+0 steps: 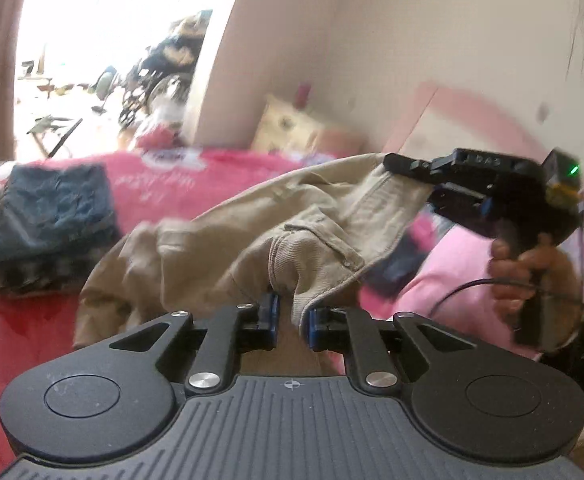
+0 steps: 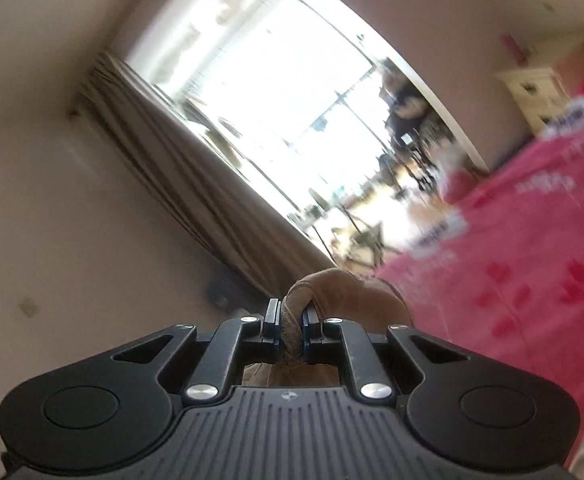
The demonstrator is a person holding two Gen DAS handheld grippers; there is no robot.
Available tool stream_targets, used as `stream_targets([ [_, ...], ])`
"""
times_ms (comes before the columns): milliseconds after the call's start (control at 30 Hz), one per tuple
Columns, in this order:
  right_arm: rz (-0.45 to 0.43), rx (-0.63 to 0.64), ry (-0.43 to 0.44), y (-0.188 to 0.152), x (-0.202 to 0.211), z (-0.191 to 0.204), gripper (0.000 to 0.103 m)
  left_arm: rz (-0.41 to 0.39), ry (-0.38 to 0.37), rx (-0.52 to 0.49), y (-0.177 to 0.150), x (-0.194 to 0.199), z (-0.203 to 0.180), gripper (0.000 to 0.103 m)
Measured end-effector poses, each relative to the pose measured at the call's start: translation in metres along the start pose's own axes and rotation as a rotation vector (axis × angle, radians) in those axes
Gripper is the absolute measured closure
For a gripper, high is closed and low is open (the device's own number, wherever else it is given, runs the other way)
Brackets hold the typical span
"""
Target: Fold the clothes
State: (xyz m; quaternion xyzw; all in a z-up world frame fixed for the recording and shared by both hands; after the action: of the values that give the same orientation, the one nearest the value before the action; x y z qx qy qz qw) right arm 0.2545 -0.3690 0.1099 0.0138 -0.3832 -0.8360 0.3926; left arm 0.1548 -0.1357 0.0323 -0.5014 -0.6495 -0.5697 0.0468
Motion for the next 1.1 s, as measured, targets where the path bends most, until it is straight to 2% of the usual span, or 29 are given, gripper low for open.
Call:
stream_targets([
  [167,-0.071,0.065,0.056,0.027,0.044,0.054,0.091,-0.095,-0.138,0.004,0.017,0.038,-0.04,0.095],
  [333,-0.115,0.134,0.113,0.043,0.079,0.105,0.091,-0.149,-0.288,-0.009,0.02,0.073,-0.078,0.095],
  [400,-0.099,0.153,0.129,0.039,0.078,0.119,0.091,-0.164,-0.331,-0.009,0.018,0.085,-0.082,0.095],
  [500,-0.037,0.188,0.098,0.022,0.044,0.124,0.091,-0.165,-0.338,-0.005,0.011,0.095,-0.075,0.095],
  [633,0.11,0.137,0.103,-0.026,-0.043,0.111,0.091,-0.12,-0.243,0.056,-0.017,0.091,-0.032,0.095],
  [800,0.324,0.07,0.145,-0.103,-0.168,0.114,0.091,-0.034,-0.062,0.233,-0.075,0.073,0.062,0.097],
  [867,0.399,0.09,0.162,-0.134,-0.224,0.124,0.091,-0.018,0.015,0.318,-0.096,0.075,0.108,0.098],
  [1000,0.569,0.127,0.17,-0.2,-0.33,0.139,0.091,-0.031,0.119,0.482,-0.133,0.085,0.196,0.102],
  [1100,0.663,0.194,0.124,-0.25,-0.393,0.139,0.091,-0.029,0.175,0.593,-0.159,0.085,0.262,0.102],
])
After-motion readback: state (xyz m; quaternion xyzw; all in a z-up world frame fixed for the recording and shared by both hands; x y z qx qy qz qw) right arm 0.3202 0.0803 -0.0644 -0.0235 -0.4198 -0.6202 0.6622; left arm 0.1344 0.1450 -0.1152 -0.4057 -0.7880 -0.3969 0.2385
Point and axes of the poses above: each gripper's, at about its wrist camera, not at the fingertips, and x roughly against the way its jaws point, z to its left, y to its top, the point moved 10 cm from there along -x, roughly the way its jaws point, and after that the axes turned 11 degrees about z, right-handed, at the moved point
